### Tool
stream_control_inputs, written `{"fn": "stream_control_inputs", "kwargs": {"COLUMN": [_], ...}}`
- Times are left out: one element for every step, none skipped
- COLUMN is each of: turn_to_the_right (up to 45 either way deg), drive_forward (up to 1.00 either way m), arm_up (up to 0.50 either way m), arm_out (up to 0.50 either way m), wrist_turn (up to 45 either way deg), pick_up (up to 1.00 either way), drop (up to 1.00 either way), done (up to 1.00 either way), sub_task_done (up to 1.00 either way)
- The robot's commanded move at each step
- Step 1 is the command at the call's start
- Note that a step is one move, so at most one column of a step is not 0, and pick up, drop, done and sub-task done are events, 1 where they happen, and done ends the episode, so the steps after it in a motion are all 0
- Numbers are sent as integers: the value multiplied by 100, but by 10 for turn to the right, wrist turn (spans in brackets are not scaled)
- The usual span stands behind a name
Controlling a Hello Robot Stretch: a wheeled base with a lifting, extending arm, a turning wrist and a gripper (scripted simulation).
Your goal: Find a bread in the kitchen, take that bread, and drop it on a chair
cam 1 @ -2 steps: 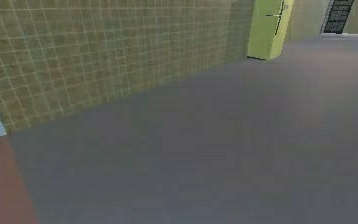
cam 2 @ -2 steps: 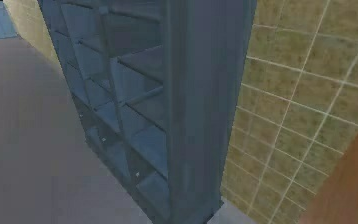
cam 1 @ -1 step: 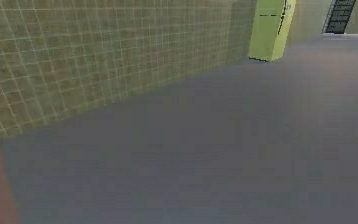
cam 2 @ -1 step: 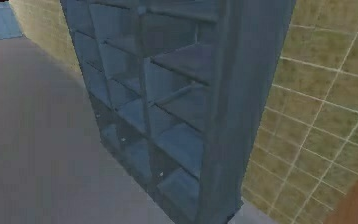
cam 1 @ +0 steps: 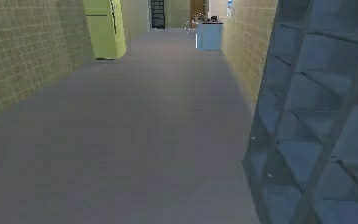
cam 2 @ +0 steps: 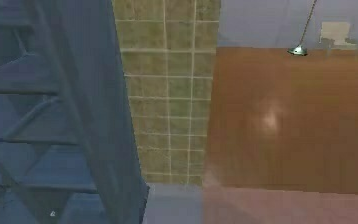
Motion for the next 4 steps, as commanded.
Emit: {"fn": "stream_control_inputs", "kwargs": {"turn_to_the_right": [0,60,0,0], "drive_forward": [100,0,85,100], "arm_up": [0,0,0,0], "arm_out": [0,0,0,0], "wrist_turn": [0,0,0,0], "pick_up": [0,0,0,0], "drop": [0,0,0,0], "done": [0,0,0,0], "sub_task_done": [0,0,0,0]}}
